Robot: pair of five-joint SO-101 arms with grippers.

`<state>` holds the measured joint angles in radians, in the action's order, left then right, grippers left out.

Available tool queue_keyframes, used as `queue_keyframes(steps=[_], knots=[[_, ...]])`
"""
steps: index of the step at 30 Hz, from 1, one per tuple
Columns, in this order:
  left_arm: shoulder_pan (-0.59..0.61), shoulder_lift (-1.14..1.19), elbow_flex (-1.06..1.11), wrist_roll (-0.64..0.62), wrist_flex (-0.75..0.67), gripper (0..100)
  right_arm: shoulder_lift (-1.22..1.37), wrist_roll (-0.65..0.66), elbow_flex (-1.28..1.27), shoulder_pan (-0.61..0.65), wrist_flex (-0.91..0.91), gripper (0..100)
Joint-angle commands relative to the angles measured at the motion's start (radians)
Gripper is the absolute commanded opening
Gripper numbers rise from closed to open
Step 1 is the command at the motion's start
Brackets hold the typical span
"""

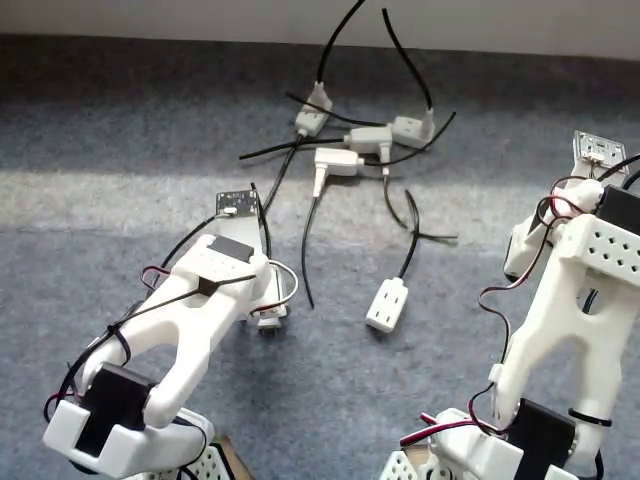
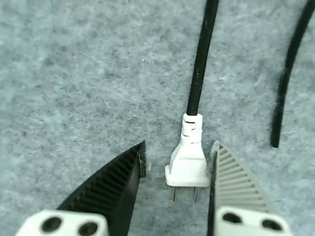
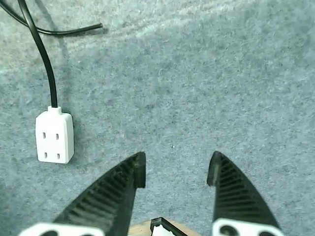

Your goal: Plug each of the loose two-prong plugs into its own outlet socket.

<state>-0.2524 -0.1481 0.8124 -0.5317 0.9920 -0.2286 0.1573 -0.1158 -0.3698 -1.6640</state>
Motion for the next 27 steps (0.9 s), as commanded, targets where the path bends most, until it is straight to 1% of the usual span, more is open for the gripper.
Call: queue_keyframes(steps=[1,3,8,13,16,18,23,27], knots=[[-0.004,-0.027,-0.004,-0.008,-0.015,14,-0.033,0.014,0.004,-0.010,0.013,20.6],[-0.025,-0.027,-0.004,-0.002,-0.015,12,-0.033,0.014,0.004,-0.010,0.013,20.6],[-0.041,-0.027,-0.005,0.008,-0.009,11,-0.033,0.014,0.004,-0.010,0.008,20.6],[-0.038,-0.028,-0.005,0.110,-0.009,11,-0.039,0.014,0.004,-0.012,0.004,20.6],[-0.042,-0.028,-0.007,0.132,-0.020,5,-0.039,0.014,0.004,-0.012,0.004,20.6],[-0.045,-0.030,-0.007,0.153,-0.069,3,-0.039,0.014,0.004,-0.012,0.004,20.6],[-0.045,-0.038,-0.012,0.161,-0.215,2,-0.041,0.014,0.004,-0.010,0.008,20.6],[-0.048,-0.038,-0.088,0.158,-0.308,2,-0.038,0.014,0.004,-0.004,0.010,20.6]])
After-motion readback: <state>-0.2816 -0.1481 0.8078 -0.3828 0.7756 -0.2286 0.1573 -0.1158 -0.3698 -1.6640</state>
